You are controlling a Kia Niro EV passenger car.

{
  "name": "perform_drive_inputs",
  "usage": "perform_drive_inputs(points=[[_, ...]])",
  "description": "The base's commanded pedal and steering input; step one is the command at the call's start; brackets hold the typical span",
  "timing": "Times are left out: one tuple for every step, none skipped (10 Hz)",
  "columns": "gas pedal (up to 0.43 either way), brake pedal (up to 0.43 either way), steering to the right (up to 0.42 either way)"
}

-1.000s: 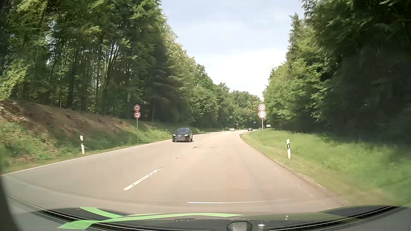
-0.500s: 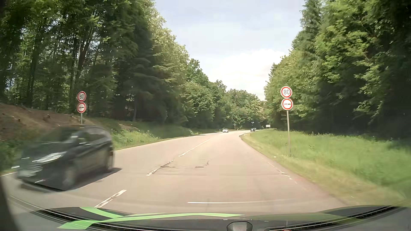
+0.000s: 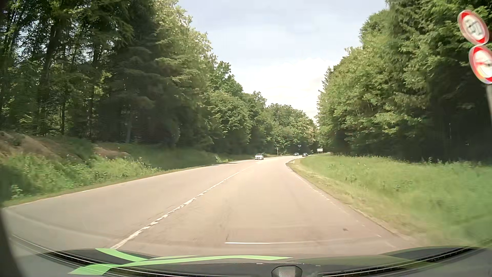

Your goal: Follow the waypoints while adhering to traffic rules and regulations

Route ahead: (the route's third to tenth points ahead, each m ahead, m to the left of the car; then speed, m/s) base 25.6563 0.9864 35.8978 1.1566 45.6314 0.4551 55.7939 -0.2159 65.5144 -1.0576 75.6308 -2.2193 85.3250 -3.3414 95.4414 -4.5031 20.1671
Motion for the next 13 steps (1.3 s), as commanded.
perform_drive_inputs(points=[[0.169,0.0,0.003],[0.169,0.0,0.004],[0.169,0.0,0.004],[0.169,0.0,0.004],[0.169,0.0,0.003],[0.169,0.0,0.003],[0.169,0.0,0.004],[0.169,0.0,0.004],[0.169,0.0,0.004],[0.157,0.0,0.004],[0.157,0.0,0.003],[0.157,0.0,0.004],[0.157,0.0,0.004]])
